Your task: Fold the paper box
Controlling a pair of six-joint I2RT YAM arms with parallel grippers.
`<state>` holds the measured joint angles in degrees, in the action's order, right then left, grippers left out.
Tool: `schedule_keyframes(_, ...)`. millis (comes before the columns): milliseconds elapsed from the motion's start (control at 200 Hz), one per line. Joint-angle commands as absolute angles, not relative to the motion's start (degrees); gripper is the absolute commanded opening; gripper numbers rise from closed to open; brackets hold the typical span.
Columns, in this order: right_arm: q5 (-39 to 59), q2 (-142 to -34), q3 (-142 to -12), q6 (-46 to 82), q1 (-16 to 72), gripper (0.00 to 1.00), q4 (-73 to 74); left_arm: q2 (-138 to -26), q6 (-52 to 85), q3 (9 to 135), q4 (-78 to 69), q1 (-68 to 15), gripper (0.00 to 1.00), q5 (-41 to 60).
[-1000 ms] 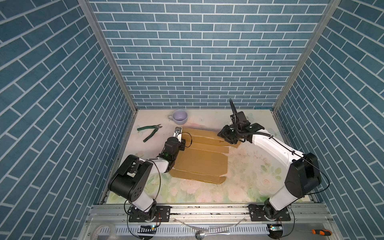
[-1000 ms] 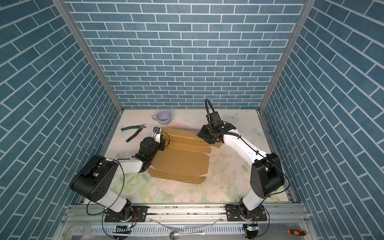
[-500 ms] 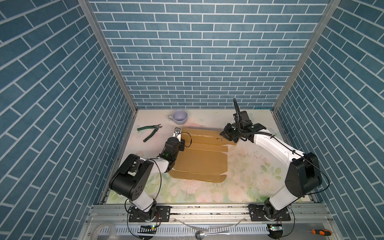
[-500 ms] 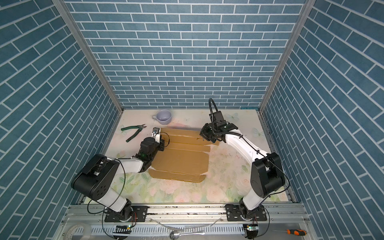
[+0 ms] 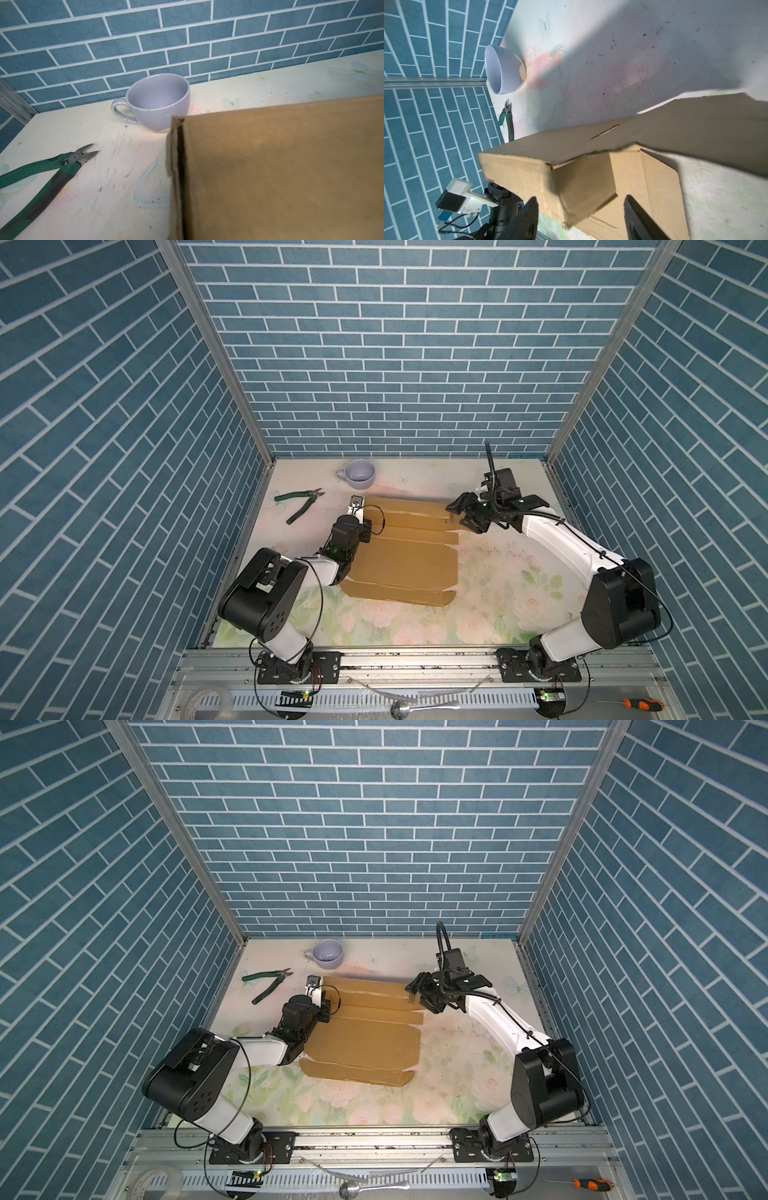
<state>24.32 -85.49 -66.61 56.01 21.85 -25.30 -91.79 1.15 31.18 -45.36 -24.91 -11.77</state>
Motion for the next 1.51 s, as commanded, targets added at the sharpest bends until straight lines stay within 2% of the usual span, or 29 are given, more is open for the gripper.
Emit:
schedule_keyframes(0,27.50,-80.81,-62.93,52.90,19.45,0.66,-26.32,-91.92,0.88,31.29,-43.80,-25.35,0.00,-11.44)
schedule_keyframes(85,26.54,-78.27,-59.82,51.97,17.28,0.64,-27.64,-91.89,0.88,31.74,-43.27,-25.36,0.00,-11.08)
schedule_keyframes(285,20.40,-76.27,-48.79,55.21,15.18,0.39,-23.72,-91.86,0.96,32.66,-41.94,-25.34,0.00,-10.43)
schedule_keyframes(355,20.54,-77.73,-45.32,57.97,15.85,0.36,-18.09,-91.89,0.91,32.98,-41.21,-25.32,0.00,-10.08)
schedule_keyframes(685,14.53,-88.69,-44.40,62.69,19.69,0.33,-6.78,-92.84,0.88,34.10,-39.46,-25.38,0.00,-9.17)
schedule_keyframes(1060,16.98,-96.66,-44.25,63.57,20.99,0.34,3.26,-93.85,1.23,34.32,-39.60,-25.35,0.00,-8.84)
schedule_keyframes(1270,18.70,-97.16,-44.61,63.50,21.88,0.28,7.06,-94.13,1.32,34.52,-39.73,-25.33,0.00,-8.75)
schedule_keyframes(1500,22.10,-94.51,-44.27,63.32,22.51,0.26,10.80,-94.61,1.83,34.56,-40.21,-25.38,0.00,-8.65)
